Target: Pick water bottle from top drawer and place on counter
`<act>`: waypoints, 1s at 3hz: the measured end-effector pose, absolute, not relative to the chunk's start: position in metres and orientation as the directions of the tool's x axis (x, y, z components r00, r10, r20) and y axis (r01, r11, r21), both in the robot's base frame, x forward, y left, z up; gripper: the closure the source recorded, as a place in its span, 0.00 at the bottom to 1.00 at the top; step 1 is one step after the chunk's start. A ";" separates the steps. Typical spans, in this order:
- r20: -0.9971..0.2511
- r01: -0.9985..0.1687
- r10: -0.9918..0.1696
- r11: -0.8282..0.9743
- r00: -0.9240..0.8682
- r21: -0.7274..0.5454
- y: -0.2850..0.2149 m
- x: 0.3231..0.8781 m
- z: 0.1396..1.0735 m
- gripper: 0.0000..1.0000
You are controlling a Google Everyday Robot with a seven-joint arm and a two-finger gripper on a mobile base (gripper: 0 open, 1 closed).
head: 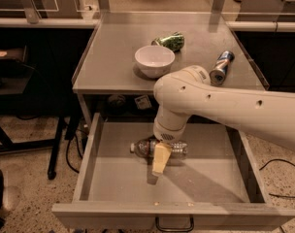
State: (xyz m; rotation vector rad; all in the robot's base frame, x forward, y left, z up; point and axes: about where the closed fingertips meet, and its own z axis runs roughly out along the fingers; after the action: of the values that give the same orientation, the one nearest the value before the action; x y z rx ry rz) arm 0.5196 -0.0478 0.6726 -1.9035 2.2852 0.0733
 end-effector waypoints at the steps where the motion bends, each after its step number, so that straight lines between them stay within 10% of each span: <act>1: -0.160 -0.979 -0.970 0.196 -0.185 -0.058 -0.048 0.529 0.655 0.00; 3: -0.150 -0.979 -0.968 0.204 -0.200 -0.015 -0.048 0.534 0.620 0.00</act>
Offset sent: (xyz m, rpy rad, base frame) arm 0.0189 0.0011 -0.0559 0.0098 0.0510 -0.0205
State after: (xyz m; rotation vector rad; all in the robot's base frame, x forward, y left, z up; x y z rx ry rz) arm 0.5344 -0.0476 0.6196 -1.9016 2.3372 0.1259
